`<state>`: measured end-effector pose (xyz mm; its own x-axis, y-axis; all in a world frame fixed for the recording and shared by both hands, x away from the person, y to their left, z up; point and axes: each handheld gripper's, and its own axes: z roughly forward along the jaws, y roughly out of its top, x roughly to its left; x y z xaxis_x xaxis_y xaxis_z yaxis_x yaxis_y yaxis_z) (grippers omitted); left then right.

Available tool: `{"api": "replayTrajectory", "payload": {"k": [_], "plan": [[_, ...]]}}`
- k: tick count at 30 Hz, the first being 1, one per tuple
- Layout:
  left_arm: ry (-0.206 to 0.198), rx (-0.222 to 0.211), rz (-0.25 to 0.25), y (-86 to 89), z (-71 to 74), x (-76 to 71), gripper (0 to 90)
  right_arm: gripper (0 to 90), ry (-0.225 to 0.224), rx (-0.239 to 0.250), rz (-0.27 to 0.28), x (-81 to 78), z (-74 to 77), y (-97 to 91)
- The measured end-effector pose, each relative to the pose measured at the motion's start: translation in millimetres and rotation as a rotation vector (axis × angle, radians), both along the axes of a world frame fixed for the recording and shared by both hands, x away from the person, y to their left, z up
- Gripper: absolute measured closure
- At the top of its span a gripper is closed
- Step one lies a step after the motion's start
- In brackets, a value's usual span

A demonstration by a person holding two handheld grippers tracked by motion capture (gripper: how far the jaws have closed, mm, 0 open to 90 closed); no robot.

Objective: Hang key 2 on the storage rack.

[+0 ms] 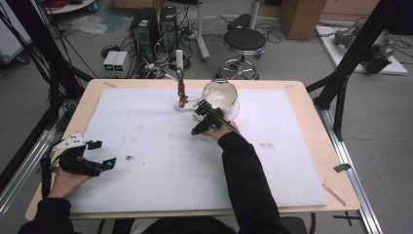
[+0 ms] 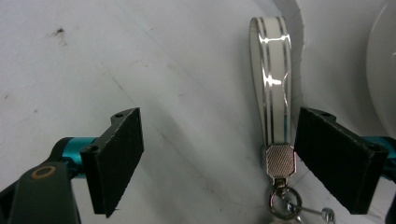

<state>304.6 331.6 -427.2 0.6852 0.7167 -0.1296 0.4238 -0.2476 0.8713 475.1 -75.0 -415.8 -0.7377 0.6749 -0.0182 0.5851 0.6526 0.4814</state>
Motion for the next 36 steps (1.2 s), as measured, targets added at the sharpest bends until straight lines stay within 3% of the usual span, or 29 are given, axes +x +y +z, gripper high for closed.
{"api": "replayTrajectory", "payload": {"k": [7,14,23,25,36], "plan": [[-0.001,-0.004,0.0,0.2,0.1,0.0,1.7,19.9,-0.006,-0.028,-0.031,4.7,-6.6,-0.4],[-0.001,0.0,-0.002,-0.3,0.0,0.0,1.7,25.6,-0.031,-0.051,-0.023,4.7,-9.8,3.2],[0.001,0.0,-0.003,-0.6,-0.3,0.3,1.7,34.3,0.026,0.006,-0.031,7.5,-10.0,-1.2],[0.001,0.001,-0.004,-0.5,-0.4,0.5,1.7,41.9,0.027,0.009,-0.011,6.6,-8.9,-1.7],[0.002,0.003,-0.006,-1.2,-0.5,0.4,1.7,65.9,0.026,0.01,0.003,5.2,-6.5,-2.7]]}}
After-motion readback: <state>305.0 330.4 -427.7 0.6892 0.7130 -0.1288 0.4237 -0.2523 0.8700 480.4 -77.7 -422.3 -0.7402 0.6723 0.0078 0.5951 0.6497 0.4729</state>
